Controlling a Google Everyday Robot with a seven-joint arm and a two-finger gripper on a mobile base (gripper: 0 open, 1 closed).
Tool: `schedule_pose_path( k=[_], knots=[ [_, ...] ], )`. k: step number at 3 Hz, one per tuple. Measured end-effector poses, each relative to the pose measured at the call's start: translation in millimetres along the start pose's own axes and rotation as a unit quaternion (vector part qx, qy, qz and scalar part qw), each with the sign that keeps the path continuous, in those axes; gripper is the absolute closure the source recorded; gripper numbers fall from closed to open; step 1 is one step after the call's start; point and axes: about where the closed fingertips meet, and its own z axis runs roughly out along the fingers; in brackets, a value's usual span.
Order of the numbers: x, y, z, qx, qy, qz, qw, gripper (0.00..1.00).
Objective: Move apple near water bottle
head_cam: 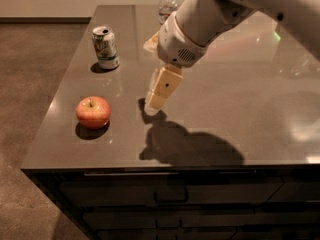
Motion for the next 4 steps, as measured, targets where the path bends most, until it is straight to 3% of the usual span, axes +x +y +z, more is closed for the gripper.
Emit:
schedule_pose_path(
  k=[2,4],
  knots=[
    [-43,27,65,-0.064,0.006,-0.051,0.9966,0.0],
    [-66,40,107,-0.092,0.011,-0.079,0.9926,0.0]
  ],
)
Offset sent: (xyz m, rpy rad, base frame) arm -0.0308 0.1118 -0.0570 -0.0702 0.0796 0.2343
